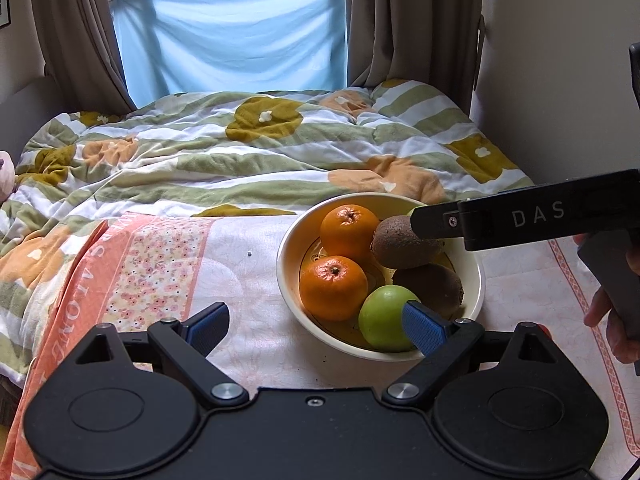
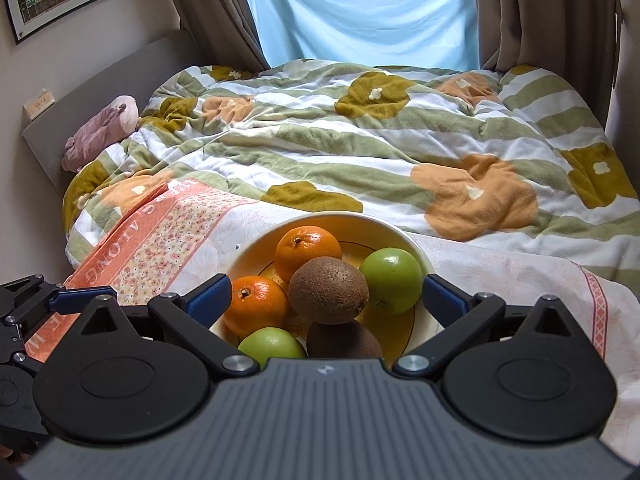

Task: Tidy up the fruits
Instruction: 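Withdraw both tools from the bowl toward the tomatoes and tangerines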

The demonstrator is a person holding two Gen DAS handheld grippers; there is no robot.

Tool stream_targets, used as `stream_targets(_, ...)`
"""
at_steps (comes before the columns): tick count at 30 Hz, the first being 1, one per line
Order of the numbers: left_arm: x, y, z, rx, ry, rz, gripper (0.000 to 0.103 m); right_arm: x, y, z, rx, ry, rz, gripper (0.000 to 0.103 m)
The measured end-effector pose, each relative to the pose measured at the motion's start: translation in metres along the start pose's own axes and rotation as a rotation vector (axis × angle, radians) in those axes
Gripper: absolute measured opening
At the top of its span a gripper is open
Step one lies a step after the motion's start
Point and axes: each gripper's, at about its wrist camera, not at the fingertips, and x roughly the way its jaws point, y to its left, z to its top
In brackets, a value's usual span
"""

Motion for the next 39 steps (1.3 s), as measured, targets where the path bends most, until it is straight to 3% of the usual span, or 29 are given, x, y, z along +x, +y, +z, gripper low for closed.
stream_targets(9, -0.05, -0.009, -0.016, 0.028, -0.069, -0.114, 0.096, -0.082, 0.012, -0.022, 0.073, -0.07, -0.126, 0.103)
stream_targets(22, -0.098, -0.014, -0.057, 0.121, -0.087, -0.22, 0.096, -0.167, 0.031, -0.096, 0.242, -0.127, -0.295, 0.103)
stream_targets(26, -0.098, -0.02, -0.07, 0.164, -0.088, -0.249, 0.096, -0.175, 0.037, -0.118, 0.258, -0.126, -0.363, 0.103)
stream_targets(32, -0.077, -0.035, -0.09, 0.206, -0.071, -0.279, 0.095, -0.161, 0.03, -0.151, 0.306, -0.109, -0.381, 0.103)
stream_targets(39, -0.028, -0.056, -0.113, 0.273, -0.026, -0.299, 0.075, -0.125, 0.012, -0.181, 0.325, -0.111, -0.394, 0.103)
